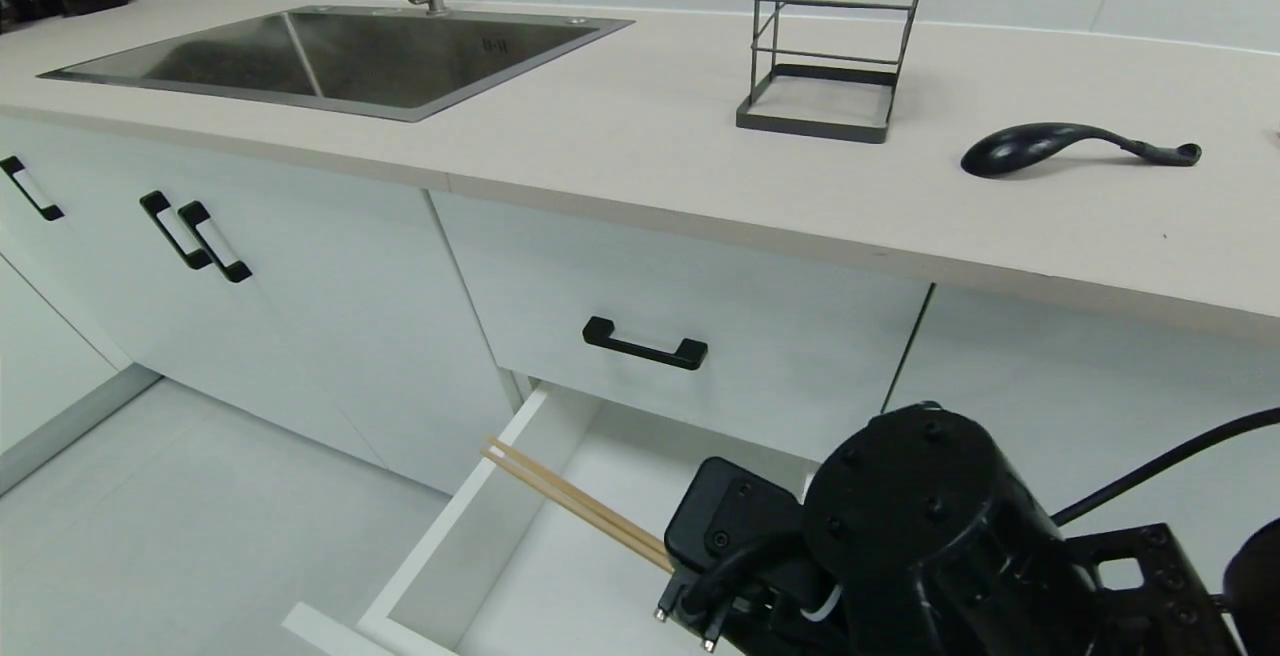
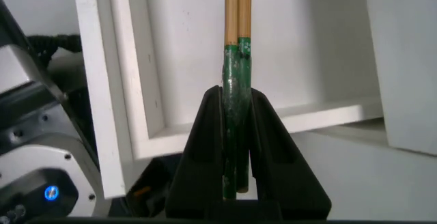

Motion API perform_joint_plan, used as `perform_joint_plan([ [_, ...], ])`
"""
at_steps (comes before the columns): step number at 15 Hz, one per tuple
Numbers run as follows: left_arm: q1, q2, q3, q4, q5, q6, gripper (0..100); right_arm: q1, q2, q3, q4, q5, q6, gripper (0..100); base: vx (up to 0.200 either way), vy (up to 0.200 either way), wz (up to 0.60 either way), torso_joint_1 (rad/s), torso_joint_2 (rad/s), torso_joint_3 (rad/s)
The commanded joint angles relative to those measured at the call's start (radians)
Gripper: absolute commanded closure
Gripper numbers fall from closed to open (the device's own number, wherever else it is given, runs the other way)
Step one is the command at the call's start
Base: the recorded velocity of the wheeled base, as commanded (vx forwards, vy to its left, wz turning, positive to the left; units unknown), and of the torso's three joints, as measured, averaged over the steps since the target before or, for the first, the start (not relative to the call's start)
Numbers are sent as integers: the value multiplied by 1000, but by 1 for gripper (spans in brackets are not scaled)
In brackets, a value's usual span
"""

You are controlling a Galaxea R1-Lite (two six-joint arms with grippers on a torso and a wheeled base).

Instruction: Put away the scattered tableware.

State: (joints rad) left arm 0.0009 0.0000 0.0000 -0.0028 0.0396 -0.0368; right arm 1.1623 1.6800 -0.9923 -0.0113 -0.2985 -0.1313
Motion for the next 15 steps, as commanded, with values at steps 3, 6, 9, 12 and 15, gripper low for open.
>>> perform_joint_plan([
  [3, 1, 0, 0, 0, 0, -2, 0, -6, 167, -72, -36, -5, 2, 100, 0, 0, 0, 0, 0, 0],
  [6, 1, 0, 0, 0, 0, -2, 0, -30, 236, -114, -30, -39, 36, 100, 0, 0, 0, 0, 0, 0],
  [9, 1, 0, 0, 0, 0, -2, 0, -35, 273, -143, 27, -82, 121, 100, 0, 0, 0, 0, 0, 0],
  [12, 1, 0, 0, 0, 0, 0, 0, -50, 308, -203, 114, -137, 176, 100, 0, 0, 0, 0, 0, 0],
  [15, 1, 0, 0, 0, 0, 0, 0, -52, 345, -238, 120, -137, 208, 100, 0, 0, 0, 0, 0, 0],
])
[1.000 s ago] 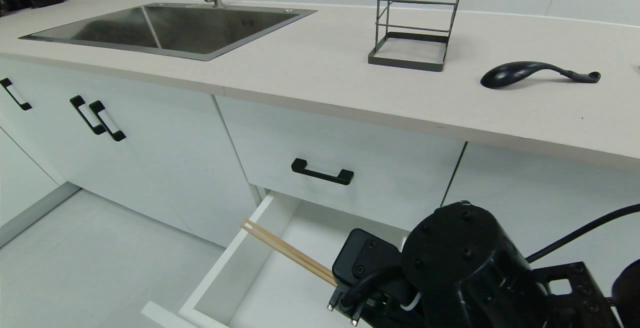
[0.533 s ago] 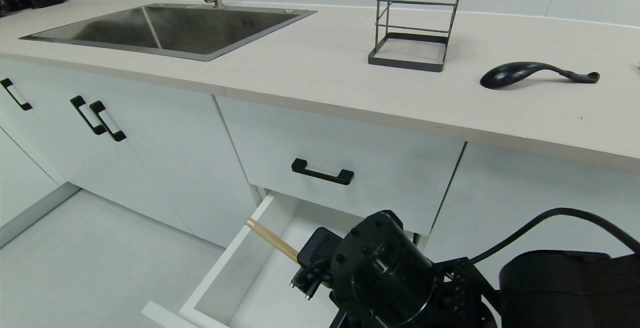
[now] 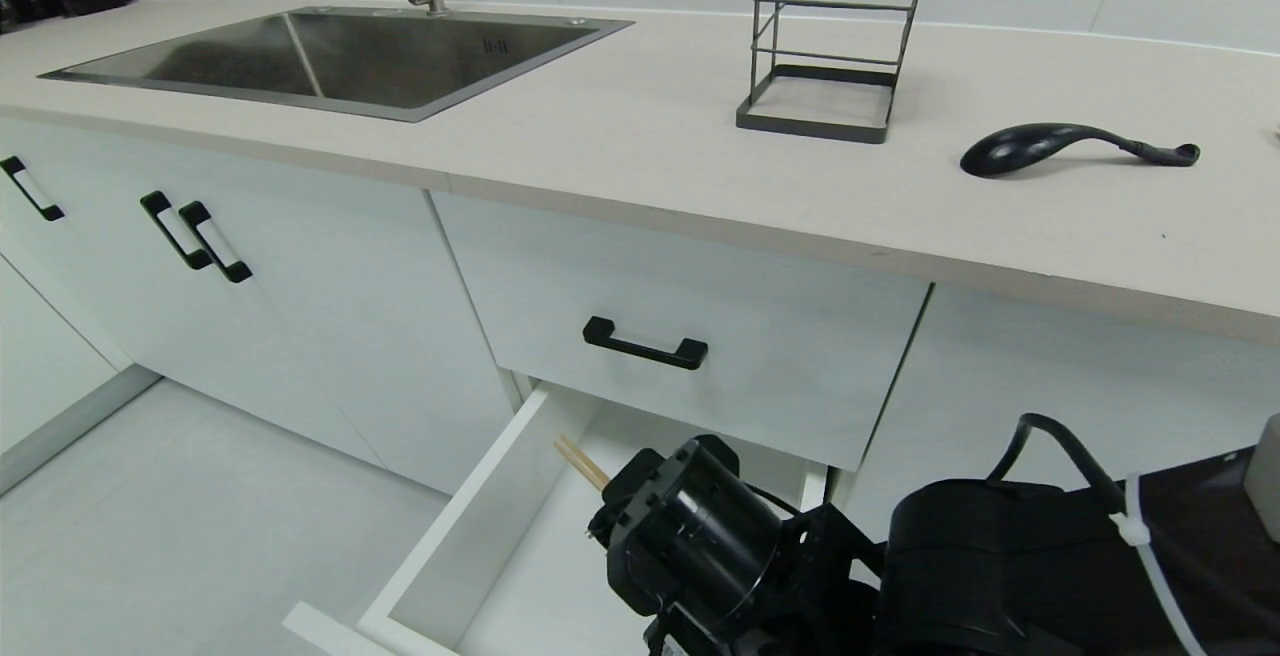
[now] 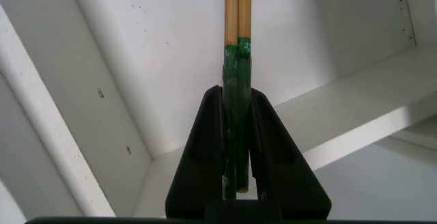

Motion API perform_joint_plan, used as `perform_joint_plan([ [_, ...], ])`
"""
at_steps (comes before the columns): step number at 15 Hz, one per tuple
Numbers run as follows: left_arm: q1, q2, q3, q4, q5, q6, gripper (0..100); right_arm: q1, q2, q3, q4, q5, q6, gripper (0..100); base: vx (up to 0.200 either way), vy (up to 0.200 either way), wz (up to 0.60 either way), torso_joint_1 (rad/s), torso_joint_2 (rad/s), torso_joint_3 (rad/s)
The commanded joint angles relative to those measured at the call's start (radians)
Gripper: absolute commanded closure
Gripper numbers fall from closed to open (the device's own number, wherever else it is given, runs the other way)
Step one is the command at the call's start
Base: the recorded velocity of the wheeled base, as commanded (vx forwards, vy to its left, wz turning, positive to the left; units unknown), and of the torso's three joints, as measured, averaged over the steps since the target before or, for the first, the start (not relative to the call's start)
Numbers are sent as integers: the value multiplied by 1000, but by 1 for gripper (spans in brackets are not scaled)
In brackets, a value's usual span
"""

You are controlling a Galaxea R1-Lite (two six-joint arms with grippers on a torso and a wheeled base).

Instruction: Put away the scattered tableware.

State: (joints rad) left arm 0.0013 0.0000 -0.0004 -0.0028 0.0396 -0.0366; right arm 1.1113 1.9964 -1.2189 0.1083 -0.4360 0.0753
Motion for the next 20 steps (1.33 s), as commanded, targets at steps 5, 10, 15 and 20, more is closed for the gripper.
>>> perform_joint_plan([
  [5, 0, 0, 0, 0, 0, -2, 0, -28, 116, -51, -2, -10, 0, 100, 0, 0, 0, 0, 0, 0],
  [10, 0, 0, 0, 0, 0, 0, 0, -53, 196, -108, -19, -9, 0, 100, 0, 0, 0, 0, 0, 0],
  [15, 0, 0, 0, 0, 0, 0, 0, -85, 245, -117, -99, -10, -8, 100, 0, 0, 0, 0, 0, 0],
  [20, 0, 0, 0, 0, 0, 0, 0, -85, 268, -123, -102, -7, -9, 100, 0, 0, 0, 0, 0, 0],
])
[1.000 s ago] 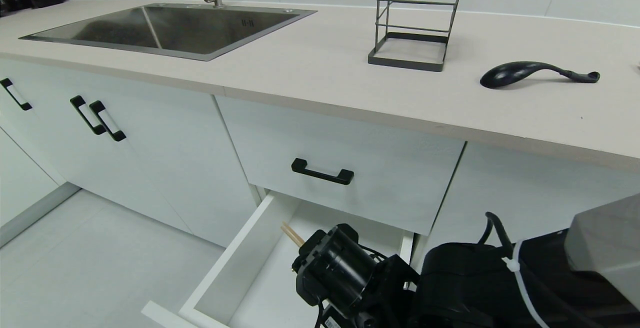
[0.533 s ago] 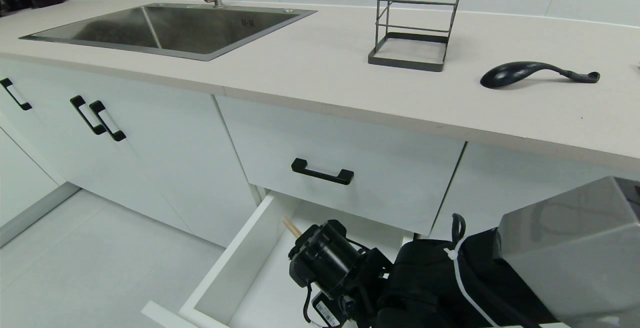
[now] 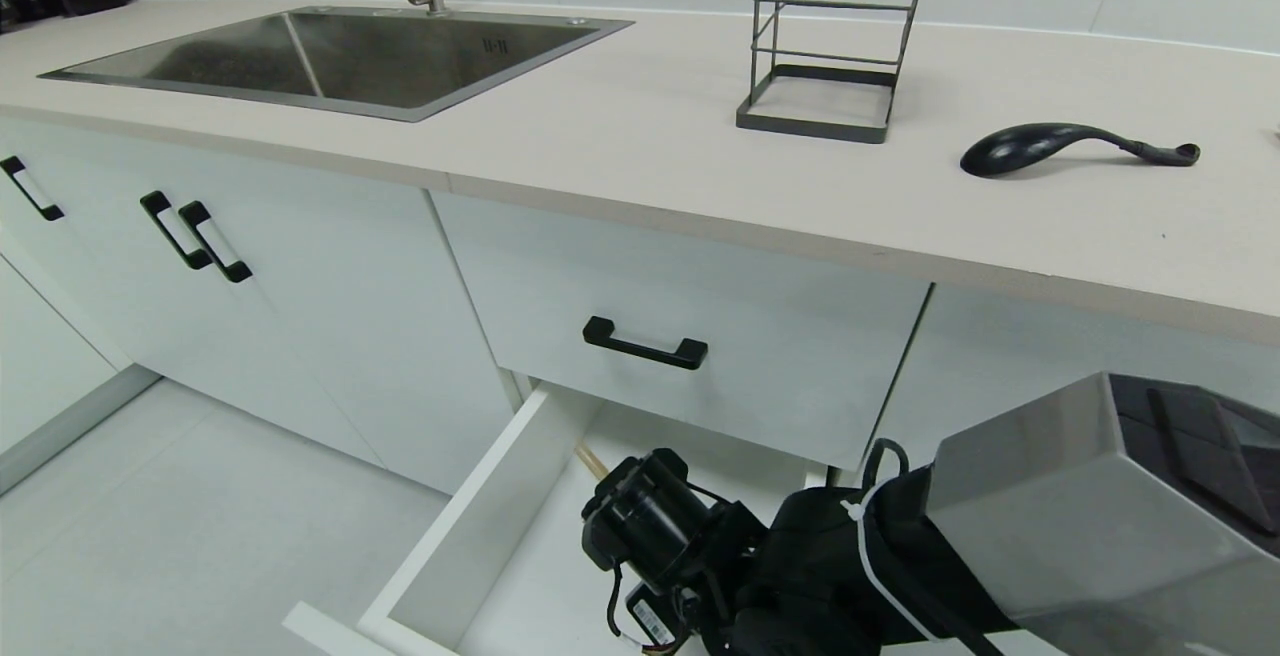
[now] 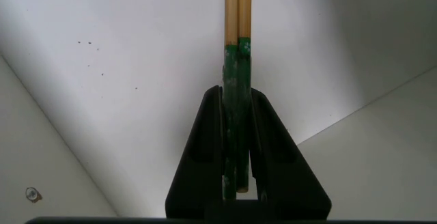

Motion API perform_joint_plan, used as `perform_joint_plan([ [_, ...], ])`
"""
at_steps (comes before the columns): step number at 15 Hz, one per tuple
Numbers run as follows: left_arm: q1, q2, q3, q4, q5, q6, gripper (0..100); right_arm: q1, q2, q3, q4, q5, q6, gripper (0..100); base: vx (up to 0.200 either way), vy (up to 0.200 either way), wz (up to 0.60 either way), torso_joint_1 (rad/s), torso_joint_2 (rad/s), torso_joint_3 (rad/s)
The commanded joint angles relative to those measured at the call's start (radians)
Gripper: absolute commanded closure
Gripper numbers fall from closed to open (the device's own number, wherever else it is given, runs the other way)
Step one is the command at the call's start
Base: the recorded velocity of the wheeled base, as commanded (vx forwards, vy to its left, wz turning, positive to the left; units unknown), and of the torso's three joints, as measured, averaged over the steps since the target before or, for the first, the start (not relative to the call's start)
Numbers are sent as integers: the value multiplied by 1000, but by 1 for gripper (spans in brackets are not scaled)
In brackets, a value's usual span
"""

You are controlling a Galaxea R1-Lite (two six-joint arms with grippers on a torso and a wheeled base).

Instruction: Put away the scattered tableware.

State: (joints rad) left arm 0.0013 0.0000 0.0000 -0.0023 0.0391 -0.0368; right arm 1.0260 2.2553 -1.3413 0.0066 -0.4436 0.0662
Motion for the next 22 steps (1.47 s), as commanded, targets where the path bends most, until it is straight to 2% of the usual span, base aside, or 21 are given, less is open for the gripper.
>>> perform_joint_plan([
  [1, 0, 0, 0, -1, 1, 0, 0, 0, 13, -6, 0, 0, 0, 100, 0, 0, 0, 0, 0, 0],
  [7, 0, 0, 0, -1, 1, 0, 0, 0, 36, -29, -4, 6, -32, 100, 0, 0, 0, 0, 0, 0],
  [8, 0, 0, 0, -1, 1, 0, 0, 2, 36, -29, -13, 13, -40, 0, 0, 0, 0, 0, 0, 0],
  [12, 0, 0, 0, -1, 1, 0, 0, 13, 4, -24, -16, 17, -45, 0, 0, 0, 0, 0, 0, 0],
  [17, 0, 0, 0, -1, 1, -2, 0, 88, -177, 4, -22, 17, -45, 0, 0, 0, 0, 0, 0, 0],
  [20, 0, 0, 0, -1, 1, -2, 0, 102, -286, 162, -175, 25, -89, 0, 0, 0, 0, 0, 0, 0],
  [22, 0, 0, 0, -1, 1, 0, 0, 100, -379, 298, -281, 89, -155, 0, 0, 0, 0, 0, 0, 0],
])
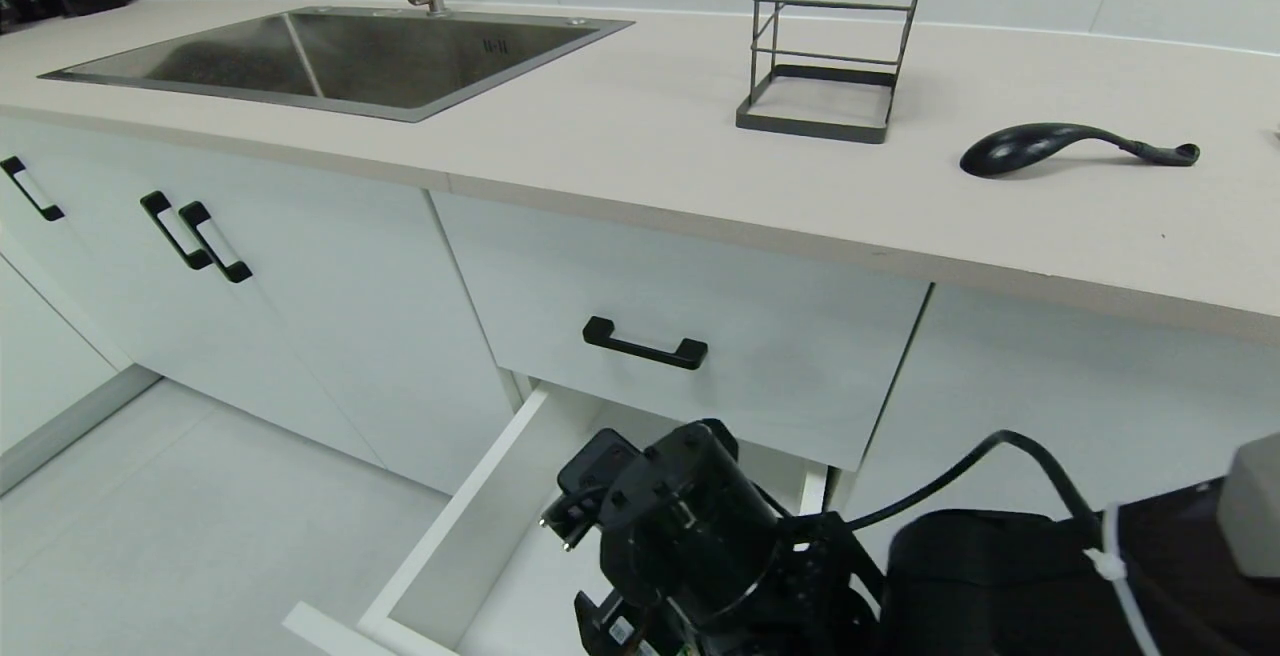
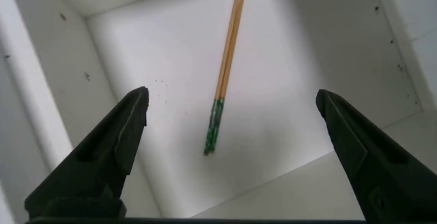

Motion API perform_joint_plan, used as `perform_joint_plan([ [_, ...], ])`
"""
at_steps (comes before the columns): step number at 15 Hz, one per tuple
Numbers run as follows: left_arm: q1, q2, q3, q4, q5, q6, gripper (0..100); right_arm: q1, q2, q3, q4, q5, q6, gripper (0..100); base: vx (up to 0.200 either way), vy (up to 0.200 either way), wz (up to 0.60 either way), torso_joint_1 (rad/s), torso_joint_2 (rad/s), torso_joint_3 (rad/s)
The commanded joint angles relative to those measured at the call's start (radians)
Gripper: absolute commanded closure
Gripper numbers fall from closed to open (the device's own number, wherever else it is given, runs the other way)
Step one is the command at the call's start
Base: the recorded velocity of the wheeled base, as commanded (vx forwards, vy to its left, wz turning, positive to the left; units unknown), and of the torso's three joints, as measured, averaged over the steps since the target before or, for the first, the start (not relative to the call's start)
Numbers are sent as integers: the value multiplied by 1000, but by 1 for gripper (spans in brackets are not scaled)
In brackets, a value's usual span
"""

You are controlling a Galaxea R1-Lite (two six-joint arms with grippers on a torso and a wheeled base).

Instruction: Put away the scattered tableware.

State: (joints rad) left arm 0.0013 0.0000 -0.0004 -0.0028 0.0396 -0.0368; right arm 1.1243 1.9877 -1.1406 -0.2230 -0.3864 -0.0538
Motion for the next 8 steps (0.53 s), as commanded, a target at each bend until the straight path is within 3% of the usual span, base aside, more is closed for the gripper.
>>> perform_joint_plan([
  [1, 0, 0, 0, 0, 0, -2, 0, 2, -151, 153, -101, 70, -57, 0, 0, 0, 0, 0, 0, 0],
  [4, 0, 0, 0, 0, 0, 0, 0, -14, -262, 309, -187, 201, -106, 0, 0, 0, 0, 0, 0, 0],
  [8, 0, 0, 0, 0, 0, -2, 0, -115, -385, 519, -294, 445, -182, 0, 0, 0, 0, 0, 0, 0],
])
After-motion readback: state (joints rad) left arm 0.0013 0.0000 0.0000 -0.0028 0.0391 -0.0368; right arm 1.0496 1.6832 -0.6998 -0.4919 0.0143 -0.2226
